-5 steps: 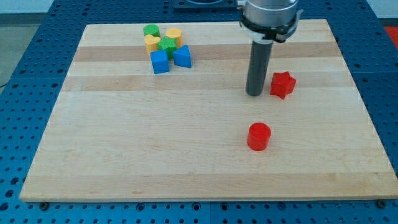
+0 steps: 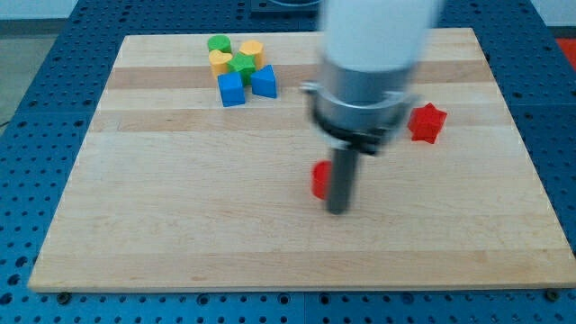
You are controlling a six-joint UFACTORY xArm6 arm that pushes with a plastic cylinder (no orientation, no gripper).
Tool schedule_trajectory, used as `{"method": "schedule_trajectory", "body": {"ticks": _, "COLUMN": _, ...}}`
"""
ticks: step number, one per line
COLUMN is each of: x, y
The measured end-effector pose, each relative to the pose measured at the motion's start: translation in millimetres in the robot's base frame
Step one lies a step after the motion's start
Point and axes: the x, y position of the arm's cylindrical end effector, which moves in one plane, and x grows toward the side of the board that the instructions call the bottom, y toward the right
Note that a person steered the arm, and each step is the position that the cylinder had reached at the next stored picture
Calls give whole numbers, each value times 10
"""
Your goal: Push the red circle below the blue triangle
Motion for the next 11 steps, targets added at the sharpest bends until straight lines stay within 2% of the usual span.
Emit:
{"method": "schedule_trajectory", "body": {"ticks": 1, "x": -300, "y": -311}}
{"method": "schedule_trajectory", "body": {"ticks": 2, "x": 90, "y": -3}}
{"method": "schedule_trajectory", "body": {"ticks": 3, "x": -11, "y": 151}}
{"method": "schedule_trajectory", "body": {"ticks": 4, "x": -495, "y": 251}}
{"method": "schedule_trajectory", "body": {"ticks": 5, "x": -960, "y": -500}}
{"method": "schedule_trajectory", "body": {"ticks": 6, "x": -1212, "y": -576}}
{"method": "schedule_trajectory", "body": {"ticks": 7, "x": -950, "y": -441}}
{"method": "schedule_trajectory", "body": {"ticks": 9, "x": -1582, "y": -639}}
{"method": "schedule_trajectory", "body": {"ticks": 11, "x": -1634, "y": -623}}
